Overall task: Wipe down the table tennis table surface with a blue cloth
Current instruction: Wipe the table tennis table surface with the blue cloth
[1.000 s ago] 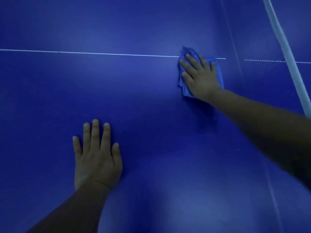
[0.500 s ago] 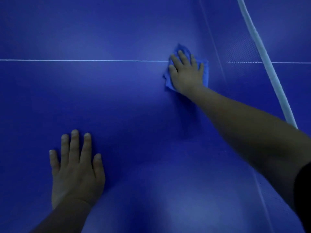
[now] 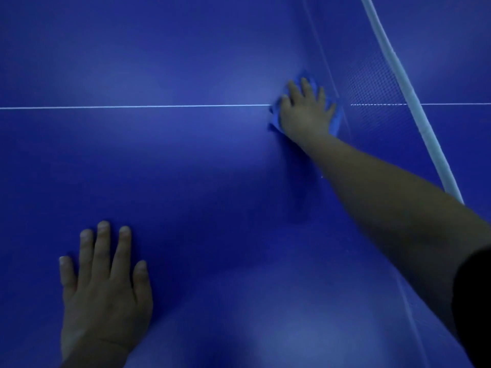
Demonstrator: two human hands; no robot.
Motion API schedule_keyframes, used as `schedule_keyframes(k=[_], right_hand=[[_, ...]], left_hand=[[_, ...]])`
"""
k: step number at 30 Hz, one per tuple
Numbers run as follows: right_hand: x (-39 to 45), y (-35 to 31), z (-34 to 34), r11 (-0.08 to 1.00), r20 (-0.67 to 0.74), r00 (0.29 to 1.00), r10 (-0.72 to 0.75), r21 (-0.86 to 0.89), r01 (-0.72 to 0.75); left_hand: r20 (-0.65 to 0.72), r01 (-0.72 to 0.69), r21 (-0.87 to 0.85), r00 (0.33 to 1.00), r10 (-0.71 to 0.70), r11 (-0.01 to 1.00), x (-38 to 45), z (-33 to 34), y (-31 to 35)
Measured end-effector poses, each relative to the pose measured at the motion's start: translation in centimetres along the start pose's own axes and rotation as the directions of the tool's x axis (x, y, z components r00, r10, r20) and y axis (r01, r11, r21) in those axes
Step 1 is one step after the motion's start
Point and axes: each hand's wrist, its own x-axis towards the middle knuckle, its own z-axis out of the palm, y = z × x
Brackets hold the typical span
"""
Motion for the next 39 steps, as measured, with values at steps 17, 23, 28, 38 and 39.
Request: schedule_keyframes(k=[17,23,28,38,39], right_hand=[[-8.0,6.1,-0.2,0.984,-0.083,0.98,0.18,0.01,-0.179],[-21.6,6.4,1.5,0.992,0.044,0.995,0.088,-0.092,-0.083],[-5.5,1.8,1.2,0.998,-0.02,1.0,0.024,-0.055,-0.025],[-16.6,4.2,1.2,0.864,0.073,0.872,-0.485,-0.116,0.49],[-12.8,3.0,1.3,0.908,0.056,0.917,-0.395,-0.129,0.399]], left_hand=[[0.004,0.002,-0.007,1.0,-0.002,1.0,-0.1,-0.4,0.2],[0.023,0.005,-0.015,1.0,-0.005,1.0,-0.1,-0.5,0.2],[0.006,0.01,-0.012,1.0,-0.01,1.0,-0.3,-0.5,0.3],[0.014,-0.001,-0.016,1.0,0.001,1.0,-0.1,-0.5,0.2],[0.013,-0.002,-0.015,1.0,0.002,1.0,0.0,-0.4,0.2]])
